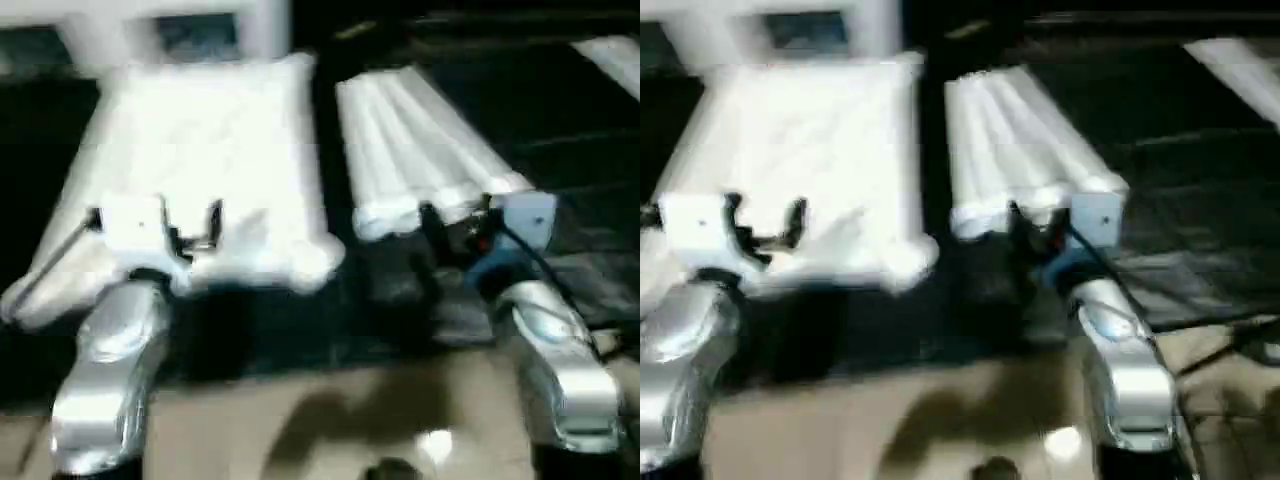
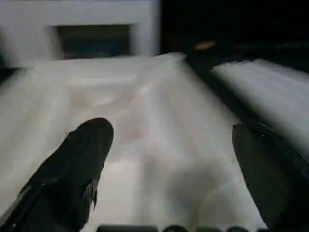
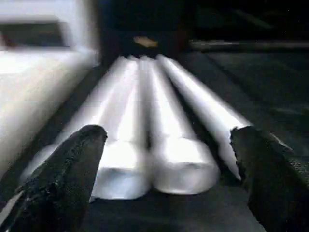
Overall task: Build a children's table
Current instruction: Move to table
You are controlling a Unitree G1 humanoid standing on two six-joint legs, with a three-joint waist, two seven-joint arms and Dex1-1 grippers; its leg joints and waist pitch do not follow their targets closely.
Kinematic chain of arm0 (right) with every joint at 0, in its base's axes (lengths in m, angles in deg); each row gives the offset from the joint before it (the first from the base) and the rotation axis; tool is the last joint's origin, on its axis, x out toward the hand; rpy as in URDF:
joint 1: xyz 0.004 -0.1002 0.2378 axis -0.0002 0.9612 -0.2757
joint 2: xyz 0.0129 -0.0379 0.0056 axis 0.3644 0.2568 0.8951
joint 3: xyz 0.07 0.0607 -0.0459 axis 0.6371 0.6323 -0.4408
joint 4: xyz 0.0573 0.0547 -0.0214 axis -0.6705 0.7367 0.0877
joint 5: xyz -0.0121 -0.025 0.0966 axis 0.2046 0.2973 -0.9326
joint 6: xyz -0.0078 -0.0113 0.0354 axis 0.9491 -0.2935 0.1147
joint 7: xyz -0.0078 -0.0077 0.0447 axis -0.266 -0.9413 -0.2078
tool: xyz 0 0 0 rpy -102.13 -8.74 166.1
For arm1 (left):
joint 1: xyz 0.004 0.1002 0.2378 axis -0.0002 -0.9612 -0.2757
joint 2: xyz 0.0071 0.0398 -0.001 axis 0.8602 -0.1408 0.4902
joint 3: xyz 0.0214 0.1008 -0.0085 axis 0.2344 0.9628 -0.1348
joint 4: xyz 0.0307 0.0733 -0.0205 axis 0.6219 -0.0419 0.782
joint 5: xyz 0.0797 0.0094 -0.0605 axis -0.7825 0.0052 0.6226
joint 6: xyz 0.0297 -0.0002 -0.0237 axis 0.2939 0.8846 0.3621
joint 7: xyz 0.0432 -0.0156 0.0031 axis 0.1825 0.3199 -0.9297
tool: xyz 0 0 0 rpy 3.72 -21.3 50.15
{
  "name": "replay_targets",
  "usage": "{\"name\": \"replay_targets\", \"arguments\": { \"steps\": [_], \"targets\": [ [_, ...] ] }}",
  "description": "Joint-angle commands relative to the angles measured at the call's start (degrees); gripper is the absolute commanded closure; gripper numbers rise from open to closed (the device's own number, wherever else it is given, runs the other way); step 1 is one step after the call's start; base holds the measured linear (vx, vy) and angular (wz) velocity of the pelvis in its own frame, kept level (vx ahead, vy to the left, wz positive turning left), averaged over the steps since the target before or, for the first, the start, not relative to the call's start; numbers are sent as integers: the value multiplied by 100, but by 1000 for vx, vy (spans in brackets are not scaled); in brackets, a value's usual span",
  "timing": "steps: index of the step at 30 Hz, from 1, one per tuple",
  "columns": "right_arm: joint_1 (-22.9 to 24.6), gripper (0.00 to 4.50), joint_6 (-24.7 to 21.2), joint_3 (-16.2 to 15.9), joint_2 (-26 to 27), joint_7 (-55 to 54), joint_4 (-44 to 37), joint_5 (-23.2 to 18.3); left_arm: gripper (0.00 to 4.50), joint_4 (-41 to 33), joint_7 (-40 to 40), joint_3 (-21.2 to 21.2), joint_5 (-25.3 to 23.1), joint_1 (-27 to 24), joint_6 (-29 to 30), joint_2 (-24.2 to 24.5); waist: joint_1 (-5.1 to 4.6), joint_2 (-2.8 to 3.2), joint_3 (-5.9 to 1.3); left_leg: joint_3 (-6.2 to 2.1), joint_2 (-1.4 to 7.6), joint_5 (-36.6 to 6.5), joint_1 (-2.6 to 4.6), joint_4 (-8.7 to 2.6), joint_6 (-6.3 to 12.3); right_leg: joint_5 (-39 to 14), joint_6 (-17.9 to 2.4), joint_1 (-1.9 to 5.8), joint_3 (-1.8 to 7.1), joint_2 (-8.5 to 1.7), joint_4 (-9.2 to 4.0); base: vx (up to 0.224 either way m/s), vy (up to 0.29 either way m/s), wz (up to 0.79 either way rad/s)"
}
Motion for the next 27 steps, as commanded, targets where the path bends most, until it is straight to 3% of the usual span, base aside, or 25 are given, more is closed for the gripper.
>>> {"name": "replay_targets", "arguments": {
  "steps": [1,2,3,4,5,6,7,8,9,10,11,12,13,14,15,16,17,18,19,20,21,22,25,26,27],
  "targets": [
    [-131,7,-1,-268,155,73,-77,-47,2,-48,-41,-296,-34,-110,-67,176,442,-163,-471,54,-2,397,-1029,-169,-332,6329,-1444,1151,614,-795,-302,158,156,35],
    [-87,7,-21,-326,190,97,-93,-61,2,-86,-24,-336,7,-130,-52,174,508,-14,-508,-3,157,1236,-1032,-599,-423,6201,-1131,1023,219,-533,-389,-127,167,7],
    [-75,7,-25,-343,198,105,-94,-66,2,-96,-18,-347,21,-132,-44,173,380,453,-535,-134,361,2577,-558,-1379,157,4207,-328,678,-525,30,-316,-251,117,-13],
    [-58,7,-15,-362,202,106,-92,-56,2,-101,-7,-359,37,-144,-48,171,153,689,-525,-372,508,2694,-35,-1362,473,2506,-98,195,-908,197,-53,-251,117,-13],
    [-26,7,11,-408,209,107,-85,-29,2,-109,17,-382,69,-168,-60,167,127,850,-477,-1026,807,1091,101,-1658,929,-509,-176,-224,-1091,330,690,16,32,-32],
    [0,7,11,-452,211,122,-84,-32,2,-84,5,-414,74,-199,-69,159,254,640,-593,-1001,993,193,344,-1490,1271,-605,95,-587,-856,113,754,214,22,-5],
    [17,7,11,-486,203,149,-90,-45,2,-60,-9,-437,66,-222,-63,150,251,607,-586,-899,953,-70,333,-1477,1327,-261,250,-675,-806,103,770,214,22,-5],
    [32,7,-16,-516,199,196,-111,-87,2,-45,-14,-460,58,-252,-81,143,201,482,-558,-767,875,709,195,-1548,1498,477,424,-707,-767,71,738,146,58,14],
    [38,7,-27,-526,198,216,-119,-104,2,-41,-16,-468,56,-264,-91,142,271,358,-534,-569,880,2189,24,-1567,1635,1257,510,-785,-645,-40,606,118,23,1],
    [52,7,-48,-544,194,267,-138,-137,2,-40,-25,-479,52,-297,-117,144,302,272,-555,-487,874,2940,-29,-1493,1662,1777,474,-817,-522,-152,411,118,23,1],
    [76,7,-78,-552,194,323,-159,-180,2,-73,-12,-473,48,-356,-111,167,357,70,-556,-310,575,3258,-241,-1289,1413,2867,324,-719,-190,-487,-236,105,-36,6],
    [91,7,-97,-551,203,362,-170,-198,2,-97,-2,-466,52,-398,-109,189,407,-164,-511,-31,158,1440,-538,-925,662,2410,818,-477,227,-1024,-764,53,-65,5],
    [104,7,-111,-550,207,395,-168,-213,2,-126,6,-468,57,-434,-107,204,424,-51,-577,-118,251,1176,-479,-908,283,2511,663,-375,236,-1223,-703,53,-65,5],
    [126,7,-114,-563,198,424,-162,-212,2,-163,9,-468,51,-465,-74,220,384,-79,-616,-74,260,1237,-442,-1102,-141,2825,390,-225,-40,-997,-640,22,-71,0],
    [139,7,-112,-576,192,436,-154,-206,2,-193,4,-476,46,-484,-29,228,382,34,-596,-52,375,1118,-379,-1318,-324,2471,-85,-267,-207,-707,-663,0,0,0],
    [155,7,-157,-577,209,442,-149,-232,2,-207,1,-505,55,-497,5,229,319,158,-577,-123,625,874,-262,-1487,-345,1848,-758,-351,-358,-572,-654,0,0,0],
    [155,7,-157,-577,209,442,-149,-232,2,-207,1,-505,55,-497,5,229,279,224,-568,-170,740,739,-203,-1552,-345,1627,-1028,-377,-400,-554,-638,0,0,0],
    [157,7,-160,-578,211,441,-149,-234,2,-207,1,-507,56,-497,7,229,223,283,-514,-201,862,195,-204,-1649,-380,1121,-1363,-395,-459,-542,-678,0,0,0],
    [173,7,-187,-583,220,438,-155,-255,2,-210,2,-528,62,-504,23,227,220,268,-471,-153,843,-613,-182,-1694,-506,555,-1491,-405,-456,-603,-762,0,0,0],
    [199,7,-173,-600,221,426,-147,-255,2,-219,1,-552,99,-520,61,200,235,274,-451,-128,824,-983,-157,-1701,-589,238,-1501,-425,-444,-648,-811,0,0,0],
    [207,7,-166,-607,219,415,-140,-247,2,-226,-1,-550,109,-529,84,188,233,230,-404,-60,795,-1530,-127,-1705,-746,-501,-1430,-450,-404,-719,-914,0,0,0],
    [214,7,-149,-613,211,397,-123,-230,2,-245,-6,-527,137,-551,128,164,245,200,-378,-10,770,-1750,-101,-1695,-842,-1173,-1260,-477,-381,-754,-1002,0,0,0],
    [200,7,-159,-604,200,396,-108,-196,2,-278,1,-468,156,-581,172,154,256,181,-398,20,770,-1533,-129,-1729,-830,-1590,-1021,-468,-366,-773,-1059,0,0,0],
    [183,7,-170,-602,168,402,-89,-158,2,-283,37,-397,136,-576,232,192,245,170,-429,32,779,-936,-224,-1739,-708,-992,-1098,-448,-376,-755,-1044,0,0,0],
    [175,7,-173,-604,147,403,-78,-146,2,-280,62,-363,113,-563,270,218,257,185,-460,59,787,-576,-248,-1741,-561,-530,-1217,-438,-411,-724,-1001,0,0,0]
  ]
}}
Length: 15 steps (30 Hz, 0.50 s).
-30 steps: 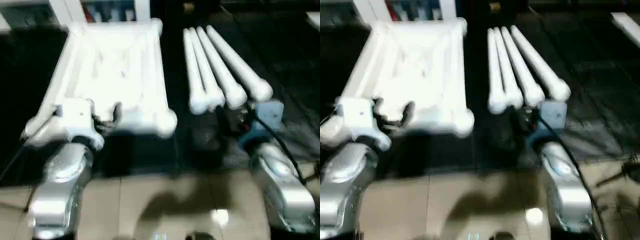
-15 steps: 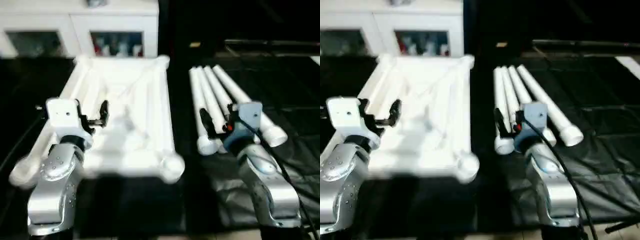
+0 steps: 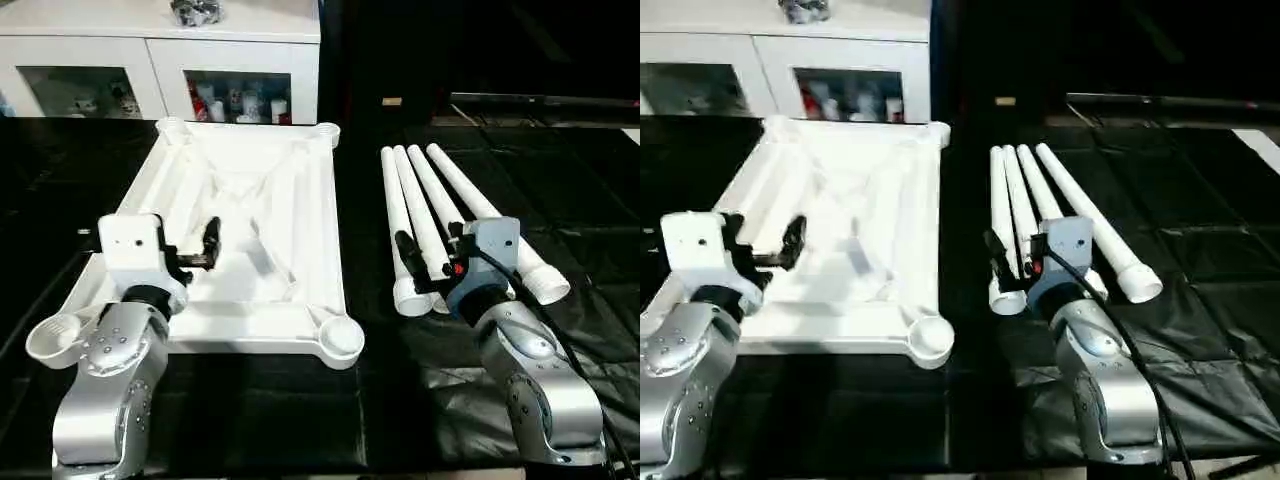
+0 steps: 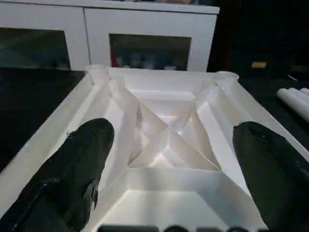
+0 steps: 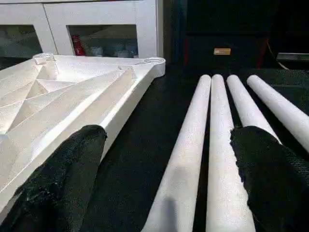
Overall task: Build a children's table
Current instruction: Move to table
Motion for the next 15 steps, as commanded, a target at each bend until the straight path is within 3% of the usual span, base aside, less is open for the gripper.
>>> {"name": "replay_targets", "arguments": {
  "steps": [1,3,5,6,7,9,10,11,12,13,15],
  "targets": [
    [-23,7,-75,29,-85,7,51,86,2,-96,101,125,-3,11,141,66,-1,44,-295,-339,725,-1396,61,-600,-111,-1585,-1060,93,399,-696,-495,0,0,0],
    [-42,7,-81,23,-139,27,74,101,2,-77,209,177,24,18,161,118,-9,42,-296,-324,699,-1541,27,-590,-34,-1706,-1108,83,367,-695,-508,0,0,0],
    [-64,7,-72,14,-201,64,104,121,2,-63,368,257,45,20,142,206,-5,26,-271,-332,691,-2058,65,-584,-79,-2464,-949,62,347,-724,-547,0,0,0],
    [-136,7,-49,67,-356,240,191,59,2,-96,850,518,119,26,154,506,-3,24,-242,-361,698,-2456,103,-609,-199,-3040,-750,37,347,-748,-586,0,0,0],
    [-145,7,-35,75,-390,286,211,46,2,-100,970,574,133,16,153,590,-5,30,-238,-383,713,-2564,112,-624,-251,-3168,-667,28,355,-759,-596,0,0,0],
    [-216,7,-19,82,-629,614,287,-33,2,-53,1520,742,248,59,183,955,-6,106,-266,-410,740,-2727,109,-681,-439,-2825,-590,18,363,-712,-551,0,0,0],
    [-261,7,-99,50,-892,1034,304,-175,2,6,2147,842,425,90,163,1340,11,136,-297,-395,740,-2568,111,-693,-469,-2232,-690,37,382,-708,-495,0,0,0],
    [-253,7,-156,-7,-1063,1332,268,-280,2,12,2473,870,560,92,149,1505,17,133,-312,-383,742,-2456,102,-691,-446,-2021,-745,61,388,-716,-478,0,0,0],
    [-230,7,-106,-104,-1309,1652,222,-285,2,23,2817,926,636,93,104,1703,23,113,-319,-352,748,-2102,70,-682,-349,-1541,-921,108,404,-740,-436,0,0,0],
    [-230,7,-106,-104,-1309,1652,222,-285,2,23,2817,926,636,93,104,1703,34,125,-336,-335,750,-1932,66,-670,-294,-1355,-1004,133,405,-754,-420,0,0,0],
    [-186,7,-24,-202,-1737,2206,174,-328,2,41,3586,1095,780,29,48,2170,85,126,-370,-282,757,-1373,67,-628,-43,-906,-1248,204,401,-786,-390,0,0,0]
  ]
}}
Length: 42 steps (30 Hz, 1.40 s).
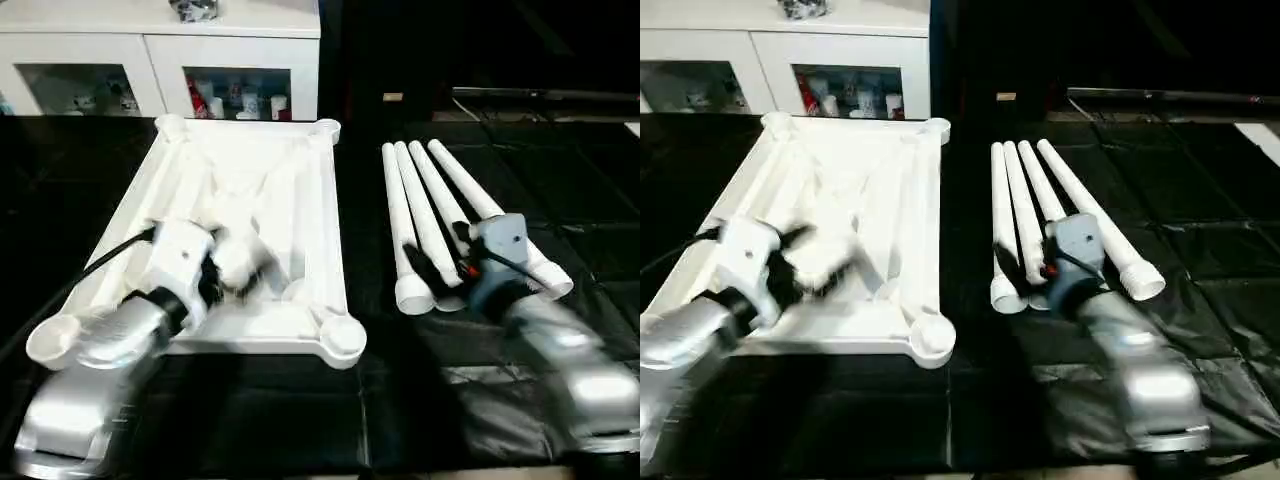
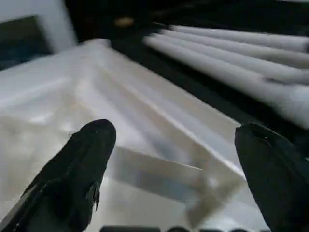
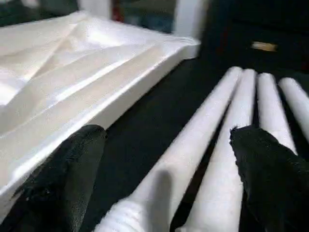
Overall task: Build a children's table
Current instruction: Move to table, then move table base
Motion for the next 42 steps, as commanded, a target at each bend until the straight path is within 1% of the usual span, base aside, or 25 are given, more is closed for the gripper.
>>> {"name": "replay_targets", "arguments": {
  "steps": [1,3,4,5,6,7,8,9,10,12,13,14,15,18,20,21,22,24,26,27,30,31,35,38,42],
  "targets": [
    [7,7,21,-60,-312,643,-135,-164,2,8,920,245,190,-74,-4,439,59,90,-384,-335,726,-1172,89,-580,48,-709,-1330,270,405,-753,-358,0,0,0],
    [28,7,54,-131,-457,938,-145,-237,2,57,1276,341,261,-131,-45,691,61,96,-400,-306,742,-888,81,-568,175,-364,-1457,292,385,-745,-327,0,0,0],
    [28,7,54,-131,-457,938,-145,-237,2,57,1276,341,261,-131,-45,691,74,114,-410,-303,744,-852,90,-556,215,-329,-1498,293,383,-752,-320,0,0,0],
    [33,7,67,-182,-521,1072,-153,-259,2,80,1389,377,286,-122,-47,758,68,101,-412,-287,750,-818,94,-550,267,-320,-1566,293,377,-740,-320,0,0,0],
    [56,7,124,-289,-649,1307,-175,-271,2,139,1592,499,271,-88,-137,870,79,123,-421,-280,755,-892,108,-544,270,-471,-1612,294,367,-738,-334,0,0,0],
    [70,7,161,-350,-728,1445,-189,-275,31,175,1709,579,259,-60,-196,932,101,110,-410,-276,753,-1042,119,-549,278,-778,-1574,291,367,-730,-361,0,0,0],
    [114,7,219,-439,-838,1724,-227,-369,31,316,1915,791,167,24,-253,1040,101,103,-396,-266,753,-1142,118,-557,272,-971,-1552,287,374,-730,-374,0,0,0],
    [115,7,220,-440,-838,1727,-227,-371,31,319,1918,795,164,25,-255,1042,131,125,-379,-256,761,-1403,165,-562,210,-1462,-1465,245,384,-729,-416,0,0,0],
    [128,7,221,-461,-846,1778,-239,-403,44,373,1968,847,122,41,-283,1069,122,123,-370,-252,763,-1494,168,-568,161,-1650,-1438,239,391,-737,-435,0,0,0],
    [130,7,243,-562,-907,1936,-249,-428,69,606,2055,1038,-48,194,-319,1120,123,118,-320,-276,776,-2058,230,-607,-103,-2532,-1213,189,388,-733,-502,0,0,0],
    [124,7,244,-605,-926,2025,-247,-438,76,746,2117,1135,-129,292,-340,1140,131,114,-336,-294,774,-2261,281,-608,-222,-2781,-1094,155,395,-725,-508,0,0,0],
    [115,7,262,-634,-933,2096,-231,-422,81,882,2193,1223,-213,375,-401,1154,138,109,-345,-285,766,-2290,288,-612,-252,-2784,-1069,146,399,-727,-521,0,0,0],
    [102,7,246,-656,-932,2124,-196,-401,81,1013,2253,1293,-299,441,-494,1160,132,105,-336,-298,771,-2305,263,-629,-285,-2795,-1023,155,409,-741,-535,0,0,0],
    [104,7,291,-843,-1068,2326,-61,-303,120,1630,2443,1515,-560,763,-1038,1125,128,106,-352,-303,761,-2241,229,-635,-274,-2779,-965,174,402,-756,-534,0,0,0],
    [104,7,291,-848,-1072,2333,-60,-301,128,1645,2448,1519,-565,771,-1052,1123,132,97,-371,-294,767,-2174,230,-625,-276,-2708,-994,183,411,-785,-525,0,0,0],
    [173,7,289,-960,-1165,2466,-119,-288,140,1973,2572,1524,-510,962,-1139,1020,130,88,-368,-295,772,-2143,219,-628,-257,-2684,-1029,187,402,-789,-520,0,0,0],
    [173,7,289,-960,-1165,2466,-119,-288,140,1973,2572,1524,-510,962,-1139,1020,130,92,-368,-285,767,-2140,222,-627,-242,-2715,-1014,185,397,-782,-532,0,0,0],
    [288,7,219,-1063,-1313,2654,-242,-311,160,2344,2720,1652,-613,1205,-1277,965,151,100,-391,-253,773,-2037,251,-617,-209,-2465,-1063,169,407,-765,-524,0,0,0],
    [297,7,217,-1080,-1340,2683,-255,-301,173,2456,2772,1694,-661,1267,-1328,952,136,72,-409,-251,780,-1857,203,-622,-162,-2158,-1170,221,405,-783,-481,0,0,0],
    [300,7,206,-1112,-1364,2698,-268,-294,186,2662,2832,1780,-730,1377,-1412,919,143,119,-421,-249,786,-1725,194,-620,-133,-1981,-1225,224,396,-788,-455,0,0,0],
    [307,7,187,-1133,-1385,2708,-301,-303,208,2754,2918,1833,-751,1432,-1475,906,134,114,-434,-231,795,-1658,205,-613,-104,-1753,-1313,229,391,-783,-443,0,0,0],
    [307,7,183,-1136,-1396,2713,-311,-311,214,2785,2955,1840,-750,1449,-1502,896,135,130,-443,-229,798,-1568,191,-607,-88,-1601,-1384,244,392,-794,-419,0,0,0],
    [334,7,152,-1156,-1413,2738,-350,-345,246,2737,3213,1906,-608,1479,-1171,925,153,118,-457,-201,795,-1303,181,-588,26,-1211,-1552,272,384,-787,-386,0,0,0],
    [331,7,139,-1163,-1408,2739,-364,-355,268,2730,3271,1919,-586,1476,-1083,936,162,117,-455,-197,805,-1288,189,-584,53,-1223,-1585,270,379,-787,-389,0,0,0],
    [289,7,133,-1195,-1392,2754,-349,-366,300,2717,3189,1878,-642,1459,-891,905,161,110,-422,-205,804,-1574,208,-594,-34,-1744,-1494,249,384,-796,-435,0,0,0]
  ]
}}
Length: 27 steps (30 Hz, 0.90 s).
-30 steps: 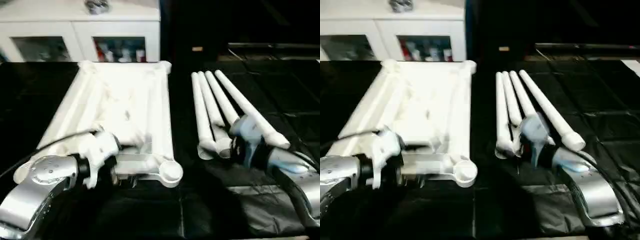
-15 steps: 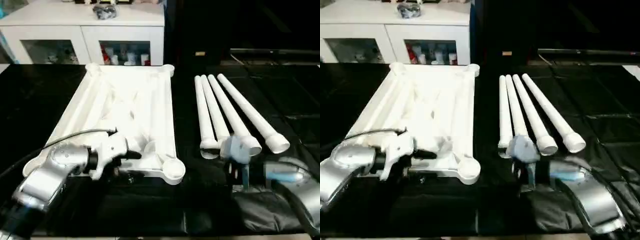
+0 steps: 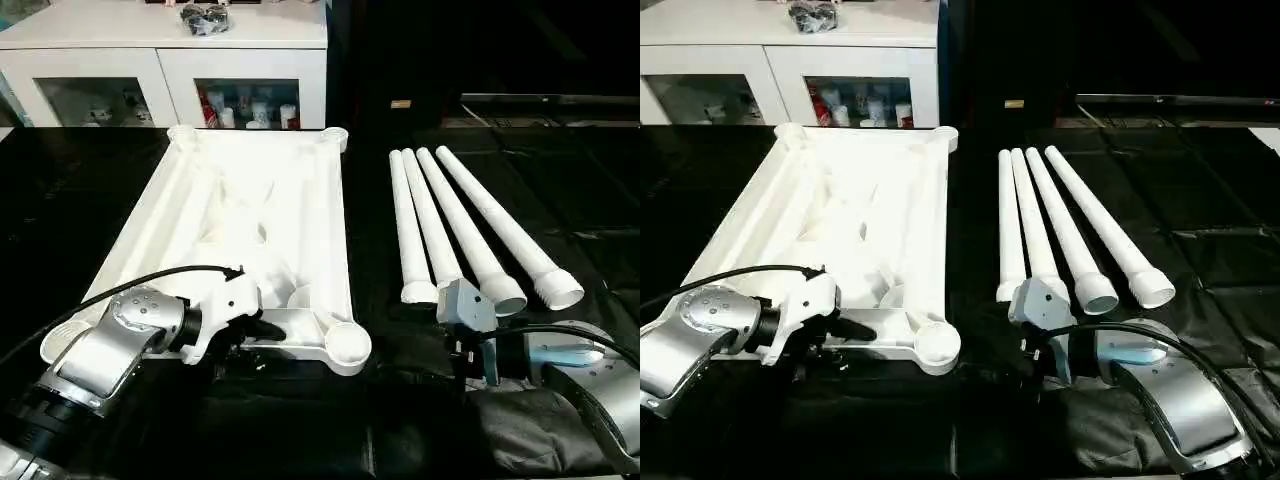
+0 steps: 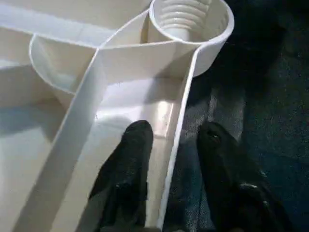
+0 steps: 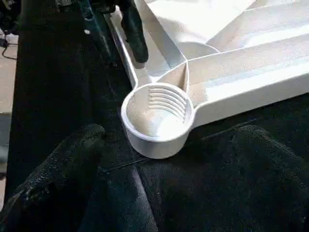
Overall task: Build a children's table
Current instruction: Move table base
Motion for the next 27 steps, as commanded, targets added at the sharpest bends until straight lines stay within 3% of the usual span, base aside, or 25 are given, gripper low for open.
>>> {"name": "replay_targets", "arguments": {
  "steps": [1,7,17,21,25,27],
  "targets": [
    [-39,7,-32,-29,-45,44,-86,-40,300,-76,-49,-29,45,43,147,14,35,14,-333,-367,755,-1629,108,-563,-71,-1836,-1444,183,402,-735,-448,0,0,0],
    [-48,7,-48,-13,14,-19,-109,-41,363,-209,-560,-212,-29,-201,363,-177,27,2,-324,-388,758,-1743,101,-567,-131,-2040,-1358,173,403,-740,-467,0,0,0],
    [-85,7,-67,71,147,-178,-138,-98,420,-495,-1321,-365,-43,-404,796,-611,-13,-43,-331,-389,739,-1464,37,-558,32,-1890,-1338,211,393,-739,-464,0,0,0],
    [-154,7,-58,96,206,-342,-64,1,449,-516,-1516,-369,-99,-336,852,-741,-24,-42,-344,-370,736,-1307,54,-539,97,-1833,-1333,197,389,-717,-474,0,0,0],
    [-235,7,-126,199,309,-589,13,34,449,-414,-1530,-362,-174,-291,664,-744,-36,-36,-342,-370,735,-1356,61,-548,93,-1779,-1343,190,382,-706,-467,0,0,0],
    [-295,7,-241,404,549,-1010,-33,-1,449,-549,-1267,-256,-149,-359,522,-605,-37,-26,-350,-368,736,-1405,72,-554,57,-1750,-1340,185,382,-698,-462,0,0,0]
  ]
}}
